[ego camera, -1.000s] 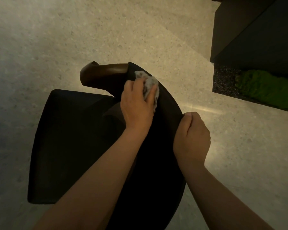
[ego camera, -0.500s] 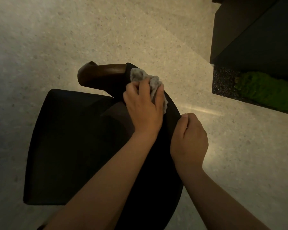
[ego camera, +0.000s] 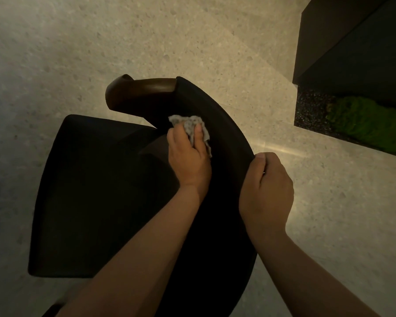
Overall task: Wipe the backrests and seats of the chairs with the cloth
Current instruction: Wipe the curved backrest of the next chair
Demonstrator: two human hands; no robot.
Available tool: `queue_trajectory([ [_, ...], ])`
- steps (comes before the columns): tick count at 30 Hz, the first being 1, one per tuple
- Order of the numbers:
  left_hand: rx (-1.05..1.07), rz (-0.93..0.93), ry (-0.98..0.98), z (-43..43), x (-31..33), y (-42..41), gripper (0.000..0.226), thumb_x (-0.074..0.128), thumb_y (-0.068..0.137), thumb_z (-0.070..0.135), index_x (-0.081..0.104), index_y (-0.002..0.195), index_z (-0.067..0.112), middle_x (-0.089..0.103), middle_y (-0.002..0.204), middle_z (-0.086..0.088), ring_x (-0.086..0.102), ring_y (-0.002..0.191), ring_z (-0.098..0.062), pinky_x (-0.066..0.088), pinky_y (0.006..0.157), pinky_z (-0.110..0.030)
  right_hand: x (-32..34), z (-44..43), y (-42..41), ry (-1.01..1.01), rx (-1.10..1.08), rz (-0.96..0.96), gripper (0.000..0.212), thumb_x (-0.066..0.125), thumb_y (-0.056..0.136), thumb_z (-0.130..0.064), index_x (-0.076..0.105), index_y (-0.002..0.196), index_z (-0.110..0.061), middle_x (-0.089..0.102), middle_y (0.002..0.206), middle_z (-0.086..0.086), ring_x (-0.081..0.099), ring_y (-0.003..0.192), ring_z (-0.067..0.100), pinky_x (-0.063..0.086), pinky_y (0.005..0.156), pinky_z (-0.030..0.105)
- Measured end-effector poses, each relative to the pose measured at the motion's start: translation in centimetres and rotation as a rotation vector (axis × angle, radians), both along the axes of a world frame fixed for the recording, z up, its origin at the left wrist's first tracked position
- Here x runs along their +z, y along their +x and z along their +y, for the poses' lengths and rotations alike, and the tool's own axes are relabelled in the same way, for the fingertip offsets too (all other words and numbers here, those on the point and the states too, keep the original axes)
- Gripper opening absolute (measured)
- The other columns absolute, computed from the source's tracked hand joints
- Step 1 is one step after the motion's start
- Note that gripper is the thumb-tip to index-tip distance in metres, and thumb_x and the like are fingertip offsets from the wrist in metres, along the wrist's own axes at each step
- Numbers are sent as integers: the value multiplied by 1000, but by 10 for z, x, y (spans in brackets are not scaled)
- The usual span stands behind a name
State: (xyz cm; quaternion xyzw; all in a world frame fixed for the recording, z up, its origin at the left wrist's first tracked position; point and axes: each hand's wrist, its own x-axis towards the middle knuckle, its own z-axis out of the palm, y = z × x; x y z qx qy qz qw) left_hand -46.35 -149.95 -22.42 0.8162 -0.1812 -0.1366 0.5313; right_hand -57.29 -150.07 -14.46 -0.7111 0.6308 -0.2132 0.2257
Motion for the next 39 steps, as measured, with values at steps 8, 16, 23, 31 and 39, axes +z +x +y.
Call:
queue_trajectory([
  [8,-14,298,263,32,-68,4,14,35,100,43,48,98,37,47,101,16,55,79,1,36,61,-14,0,-1,0,-8,-1,-9,33,29,98,-32,52,78,-19,45,63,-12,45,55,6,30,54,19],
  [16,-274,568,405,64,-67,39,29,34,104,37,54,114,20,58,116,-6,58,86,-9,41,65,-24,0,0,0,-24,-3,16,31,30,98,-31,49,77,-21,42,61,-14,42,52,5,26,52,17],
  [23,-106,-66,84,21,41,34,38,37,98,54,51,111,22,47,107,5,53,88,-4,44,74,-22,1,0,0,2,-10,33,29,33,100,-27,50,78,-19,44,62,-12,42,54,5,25,52,19],
  [31,-331,-563,234,-35,60,32,32,52,97,39,66,105,12,57,106,-11,52,90,-22,46,79,-36,0,0,1,4,-8,46,30,32,99,-28,49,76,-17,44,62,-9,41,53,8,26,51,24],
  [39,-133,-424,185,-34,45,64,40,50,97,40,58,121,8,55,105,-11,54,86,-18,49,75,-30,1,0,1,21,0,32,27,35,100,-28,53,82,-19,51,68,-10,49,58,8,34,54,22],
])
